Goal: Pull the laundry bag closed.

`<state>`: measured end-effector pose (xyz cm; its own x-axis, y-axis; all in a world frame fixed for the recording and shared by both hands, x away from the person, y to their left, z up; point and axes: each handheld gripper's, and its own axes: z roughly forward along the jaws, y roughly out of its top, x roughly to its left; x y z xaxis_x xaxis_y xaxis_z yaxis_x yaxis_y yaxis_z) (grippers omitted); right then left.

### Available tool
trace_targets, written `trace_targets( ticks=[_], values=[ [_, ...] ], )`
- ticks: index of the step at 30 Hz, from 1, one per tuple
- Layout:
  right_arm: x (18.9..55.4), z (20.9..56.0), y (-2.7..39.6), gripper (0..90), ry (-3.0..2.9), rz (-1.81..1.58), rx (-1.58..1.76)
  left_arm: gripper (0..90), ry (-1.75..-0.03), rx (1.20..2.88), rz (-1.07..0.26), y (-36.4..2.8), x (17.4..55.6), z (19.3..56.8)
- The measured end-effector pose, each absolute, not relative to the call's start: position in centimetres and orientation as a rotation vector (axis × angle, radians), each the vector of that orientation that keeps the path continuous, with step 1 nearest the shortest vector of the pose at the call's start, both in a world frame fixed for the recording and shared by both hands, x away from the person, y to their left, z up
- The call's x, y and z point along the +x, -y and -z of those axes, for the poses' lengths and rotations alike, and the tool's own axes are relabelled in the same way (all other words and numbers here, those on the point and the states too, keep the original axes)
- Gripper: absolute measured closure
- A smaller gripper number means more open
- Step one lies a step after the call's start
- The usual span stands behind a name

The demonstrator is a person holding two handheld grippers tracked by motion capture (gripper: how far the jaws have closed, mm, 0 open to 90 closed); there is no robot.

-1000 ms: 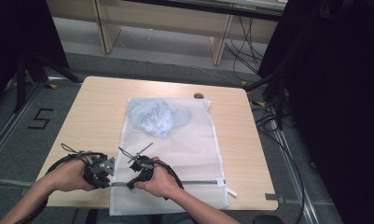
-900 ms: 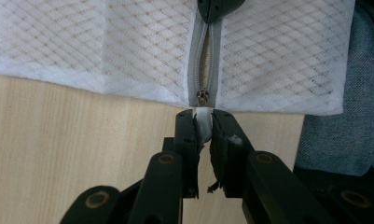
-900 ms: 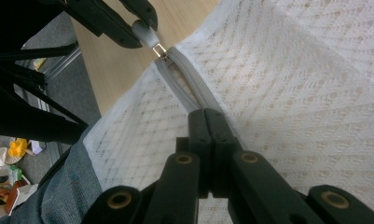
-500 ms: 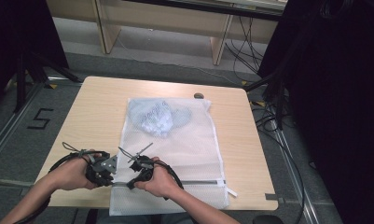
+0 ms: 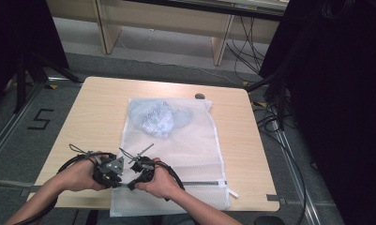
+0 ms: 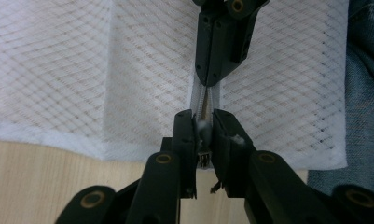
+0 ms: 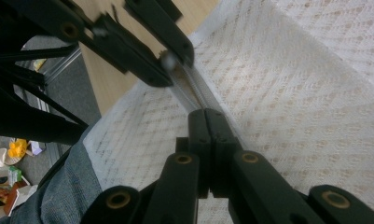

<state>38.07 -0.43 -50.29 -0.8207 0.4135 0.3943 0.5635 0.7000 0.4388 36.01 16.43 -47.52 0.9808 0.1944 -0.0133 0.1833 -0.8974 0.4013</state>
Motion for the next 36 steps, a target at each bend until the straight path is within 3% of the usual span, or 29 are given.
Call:
trace_targets(
  ticks=[2, 3, 6, 9, 11, 12, 13, 14, 24, 36],
  values=[
    [38.0, 50.2, 0.4, 88.5, 2.642, 0.805, -0.772, 74.3, -0.216, 2.756, -0.044, -16.5, 36.2, 47.5],
    [37.9, 50.1, 0.4, 87.2, 2.645, 0.8, -0.783, 71.1, -0.29, 2.714, -0.039, -16.5, 35.9, 47.6],
    [37.8, 50.0, 0.3, 86.2, 2.655, 0.812, -0.736, 67.7, -0.276, 2.675, -0.104, -17.2, 36.0, 46.9],
    [37.7, 49.3, 0.3, 84.3, 2.675, 0.814, -0.71, 55.5, -0.313, 2.65, -0.102, -18.0, 35.5, 46.6],
    [37.6, 48.9, 0.2, 82.8, 2.68, 0.83, -0.711, 53.3, -0.256, 2.724, -0.115, -18.8, 35.4, 46.5],
    [37.7, 48.6, 0.3, 81.6, 2.692, 0.818, -0.723, 50.4, -0.392, 2.625, -0.077, -19.0, 34.5, 47.6],
    [37.7, 48.6, 0.3, 81.6, 2.692, 0.818, -0.723, 49.5, -0.392, 2.625, -0.077, -19.0, 34.5, 47.6],
    [37.9, 48.6, 0.3, 79.7, 2.709, 0.832, -0.705, 48.3, -0.29, 2.74, -0.092, -19.7, 34.9, 47.4],
    [38.4, 48.4, 0.5, 69.7, 2.715, 0.911, -0.695, 41.3, -0.45, 2.59, -0.035, -20.3, 34.3, 48.1],
    [38.8, 47.8, 1.2, 68.5, 2.729, 0.983, -0.673, 37.8, -0.427, 2.595, -0.067, -19.9, 34.7, 48.4]
  ],
)
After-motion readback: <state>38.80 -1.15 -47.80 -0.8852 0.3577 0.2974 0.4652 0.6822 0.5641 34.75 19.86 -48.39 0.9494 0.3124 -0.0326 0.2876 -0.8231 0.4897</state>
